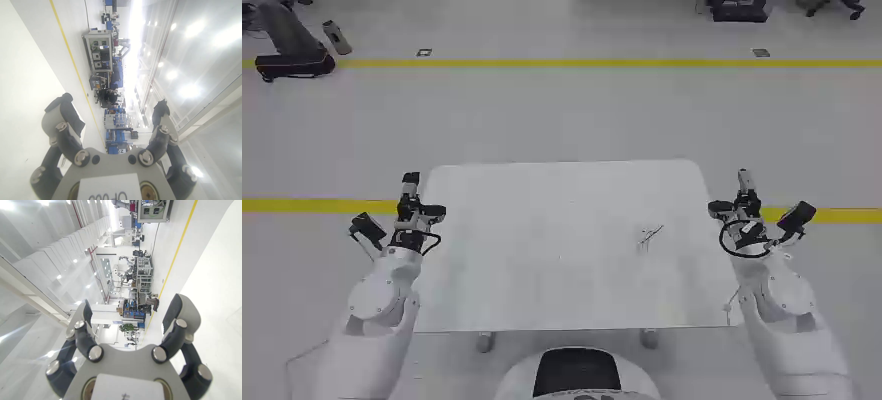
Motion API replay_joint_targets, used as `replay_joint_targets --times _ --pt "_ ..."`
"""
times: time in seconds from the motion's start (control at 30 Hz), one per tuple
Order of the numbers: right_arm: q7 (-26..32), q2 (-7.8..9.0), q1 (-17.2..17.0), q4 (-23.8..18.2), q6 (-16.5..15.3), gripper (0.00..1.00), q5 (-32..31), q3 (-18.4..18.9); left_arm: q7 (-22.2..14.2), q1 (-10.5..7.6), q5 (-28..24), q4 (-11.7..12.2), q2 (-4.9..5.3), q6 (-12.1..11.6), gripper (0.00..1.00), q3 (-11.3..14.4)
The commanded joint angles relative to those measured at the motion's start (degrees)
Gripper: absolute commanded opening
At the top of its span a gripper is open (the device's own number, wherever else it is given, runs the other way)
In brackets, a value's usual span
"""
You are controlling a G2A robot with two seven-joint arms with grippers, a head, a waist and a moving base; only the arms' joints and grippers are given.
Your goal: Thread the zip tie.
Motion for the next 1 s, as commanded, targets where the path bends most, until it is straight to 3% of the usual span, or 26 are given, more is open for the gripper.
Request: replay_joint_targets --times 0.0,0.03,0.07,0.1,0.13,0.17,0.2,0.23,0.27,0.3,0.33,0.37,0.4,0.47,0.5,0.53,0.57,0.63,0.8,0.97 --pt "0.0 0.0 0.0 0.0 0.0 1.0 0.0 0.0 0.0 0.0 0.0 0.0 0.0 0.0 0.78 0.0" --pt "0.0 0.0 0.0 0.0 0.0 1.0 0.0 0.0 0.0 0.0 0.0 0.0 0.0 0.0 1.0 0.0" --pt "0.0 0.0 0.0 0.0 0.0 0.78 0.0 0.0 0.0 0.0 0.0 0.0 0.0 0.0 0.78 0.0" --pt "0.0 0.0 0.0 0.0 0.0 0.78 0.0 0.0 0.0 0.0 0.0 0.0 0.0 0.0 1.0 0.0" --pt "0.0 0.0 0.0 0.0 0.0 1.0 0.0 0.0 0.0 0.0 0.0 0.0 0.0 0.0 0.78 0.0" --pt "0.0 0.0 0.0 0.0 0.0 0.78 0.0 0.0 0.0 0.0 0.0 0.0 0.0 0.0 1.0 0.0" --pt "0.0 0.0 0.0 0.0 0.0 0.78 0.0 0.0 0.0 0.0 0.0 0.0 0.0 0.0 0.78 0.0" --pt "0.0 0.0 0.0 0.0 0.0 0.78 0.0 0.0 0.0 0.0 0.0 0.0 0.0 0.0 0.78 0.0" --pt "0.0 0.0 0.0 0.0 0.0 1.0 0.0 0.0 0.0 0.0 0.0 0.0 0.0 0.0 0.78 0.0" --pt "0.0 0.0 0.0 0.0 0.0 0.78 0.0 0.0 0.0 0.0 0.0 0.0 0.0 0.0 1.0 0.0" --pt "0.0 0.0 0.0 0.0 0.0 0.78 0.0 0.0 0.0 0.0 0.0 0.0 0.0 0.0 1.0 0.0" --pt "0.0 0.0 0.0 0.0 0.0 0.78 0.0 0.0 0.0 0.0 0.0 0.0 0.0 0.0 0.78 0.0" --pt "0.0 0.0 0.0 0.0 0.0 0.78 0.0 0.0 0.0 0.0 0.0 0.0 0.0 0.0 1.0 0.0" --pt "0.0 0.0 0.0 0.0 0.0 0.78 0.0 0.0 0.0 0.0 0.0 0.0 0.0 0.0 1.0 0.0" --pt "0.0 0.0 0.0 0.0 0.0 1.0 0.0 0.0 0.0 0.0 0.0 0.0 0.0 0.0 0.78 0.0" --pt "0.0 0.0 0.0 0.0 0.0 0.78 0.0 0.0 0.0 0.0 0.0 0.0 0.0 0.0 1.0 0.0" --pt "1.34 0.16 0.66 -1.04 -0.24 1.0 -2.21 -0.12 0.0 0.0 0.0 0.0 0.0 0.0 1.0 0.0" --pt "5.61 0.66 2.75 -0.92 0.65 1.0 -8.81 -0.21 0.0 0.0 0.0 0.0 0.0 0.0 1.0 0.0" --pt "16.55 1.39 6.6 0.17 2.38 1.0 -16.0 -1.42 0.0 0.0 0.0 0.0 0.0 0.0 1.0 0.0" --pt "17.0 1.49 6.94 0.36 1.62 1.0 -17.17 -1.13 0.0 0.0 0.0 0.0 0.0 0.0 1.0 0.0"
